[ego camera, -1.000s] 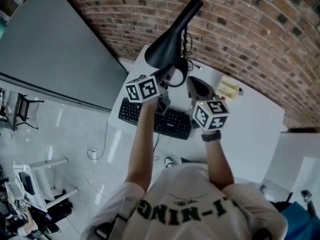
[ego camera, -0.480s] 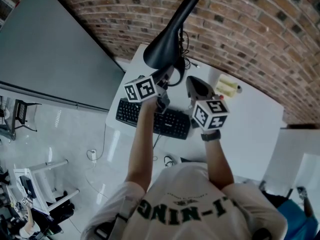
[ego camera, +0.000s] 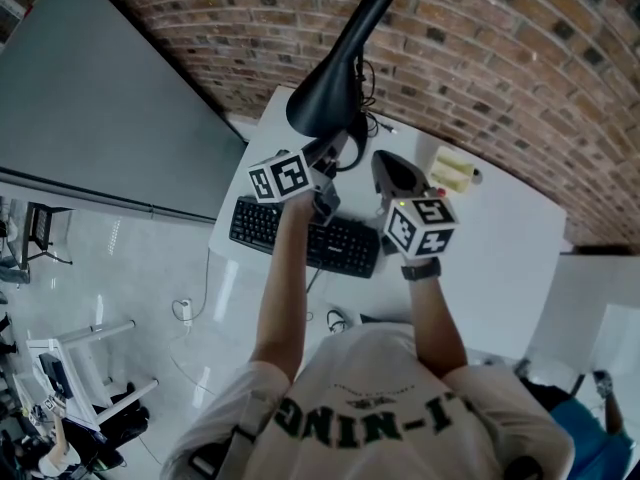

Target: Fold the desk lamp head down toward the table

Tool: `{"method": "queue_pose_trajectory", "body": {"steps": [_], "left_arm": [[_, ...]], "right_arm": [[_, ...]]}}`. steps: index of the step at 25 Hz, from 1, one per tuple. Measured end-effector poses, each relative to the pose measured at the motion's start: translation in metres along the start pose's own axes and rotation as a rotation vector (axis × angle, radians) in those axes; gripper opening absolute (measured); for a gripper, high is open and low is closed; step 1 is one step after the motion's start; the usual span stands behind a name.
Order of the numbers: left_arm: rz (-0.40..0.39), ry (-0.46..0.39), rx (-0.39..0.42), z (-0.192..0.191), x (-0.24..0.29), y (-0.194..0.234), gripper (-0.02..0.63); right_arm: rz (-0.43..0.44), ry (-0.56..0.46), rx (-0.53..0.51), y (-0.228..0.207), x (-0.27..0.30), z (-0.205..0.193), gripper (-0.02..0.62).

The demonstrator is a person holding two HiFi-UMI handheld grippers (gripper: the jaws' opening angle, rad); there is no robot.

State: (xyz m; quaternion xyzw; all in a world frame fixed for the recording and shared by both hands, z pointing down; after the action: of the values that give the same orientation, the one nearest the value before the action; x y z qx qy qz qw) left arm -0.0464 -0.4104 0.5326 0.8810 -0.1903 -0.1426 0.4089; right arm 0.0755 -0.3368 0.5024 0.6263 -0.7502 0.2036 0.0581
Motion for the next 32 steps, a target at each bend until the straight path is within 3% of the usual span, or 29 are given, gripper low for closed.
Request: {"method": "queue_pose_trajectory", "body": {"steps": [6,16,24,32], "left_arm": [[0.015,-0.023,0.023,-0.002,-0.001,0.0,0.015],[0.112,-0.003,0.074,-0.018,-0.04,-0.024,0.038],[0.276,0.023,0.315,-0.015,-0.09,-0.08,0.038],[0.426,-0.003,0.56,-0.019,-0.133,-0.136,0.018]], "right_arm": [[0.002,-0.013,0.001,0.004,-0.006,0.003,0.002],[0.009,-0.052,-0.011,0.012,-0.034,0.012,0.002],[0.029,-0.09,-0.035,0.028,-0.064,0.015,0.002],[0.028,-0.121,-0.062,0.046,-0.1,0.009,0.002]]}}
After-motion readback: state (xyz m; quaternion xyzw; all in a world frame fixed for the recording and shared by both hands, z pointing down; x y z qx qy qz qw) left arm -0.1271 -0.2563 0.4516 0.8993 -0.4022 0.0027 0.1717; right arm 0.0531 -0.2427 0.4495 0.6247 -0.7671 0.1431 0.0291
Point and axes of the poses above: the fingertips, and each gripper's own axes: x forward along the fingers, y to its left, z out of its top, the point moved 5 cm from there along -x, backward along the fingers, and after that the axes turned 15 degrees about -z, right-handed, at the moved point
